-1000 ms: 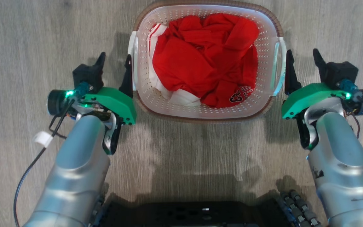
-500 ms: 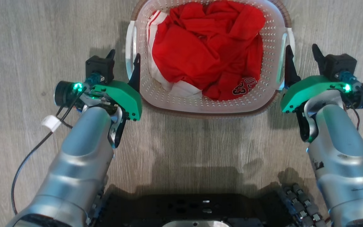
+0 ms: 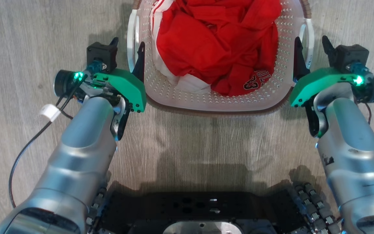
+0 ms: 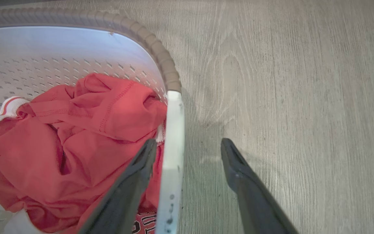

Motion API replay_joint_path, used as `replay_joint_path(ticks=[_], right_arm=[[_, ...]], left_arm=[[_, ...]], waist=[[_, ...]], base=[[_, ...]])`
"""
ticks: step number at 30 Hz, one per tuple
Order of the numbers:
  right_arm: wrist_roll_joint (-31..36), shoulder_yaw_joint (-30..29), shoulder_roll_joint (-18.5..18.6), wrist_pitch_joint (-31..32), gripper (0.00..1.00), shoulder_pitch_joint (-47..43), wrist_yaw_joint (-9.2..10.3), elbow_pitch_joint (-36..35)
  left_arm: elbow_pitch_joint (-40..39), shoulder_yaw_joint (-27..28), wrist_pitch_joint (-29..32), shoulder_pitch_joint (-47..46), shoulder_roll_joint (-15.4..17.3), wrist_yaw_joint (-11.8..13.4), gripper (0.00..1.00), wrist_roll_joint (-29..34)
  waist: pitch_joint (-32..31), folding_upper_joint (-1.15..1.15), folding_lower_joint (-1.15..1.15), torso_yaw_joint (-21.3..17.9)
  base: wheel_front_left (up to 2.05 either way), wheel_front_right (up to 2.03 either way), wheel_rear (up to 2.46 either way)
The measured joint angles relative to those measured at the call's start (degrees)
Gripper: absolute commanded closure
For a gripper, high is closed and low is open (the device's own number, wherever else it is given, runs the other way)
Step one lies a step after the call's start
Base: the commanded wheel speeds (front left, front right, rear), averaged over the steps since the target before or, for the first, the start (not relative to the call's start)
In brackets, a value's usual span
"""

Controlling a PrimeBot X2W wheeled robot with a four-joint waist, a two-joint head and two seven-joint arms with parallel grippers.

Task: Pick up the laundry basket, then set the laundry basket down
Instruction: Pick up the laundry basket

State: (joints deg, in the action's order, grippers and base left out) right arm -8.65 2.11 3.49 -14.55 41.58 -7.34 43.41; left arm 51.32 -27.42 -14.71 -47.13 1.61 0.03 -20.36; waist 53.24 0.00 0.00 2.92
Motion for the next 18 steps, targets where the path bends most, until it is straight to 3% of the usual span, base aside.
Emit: replay_joint_path(ticks=[18], right_arm=[[-0.46,1.29,0.12,0.00,0.00,3.21,0.00,3.38]], left_arm=[[2.59,-3.78,0.00,-3.78,-0.04,1.10,0.00,-4.99]], waist=[[2.03,0.00,-0.01,0.49]], base=[[0.00,0.00,0.00]])
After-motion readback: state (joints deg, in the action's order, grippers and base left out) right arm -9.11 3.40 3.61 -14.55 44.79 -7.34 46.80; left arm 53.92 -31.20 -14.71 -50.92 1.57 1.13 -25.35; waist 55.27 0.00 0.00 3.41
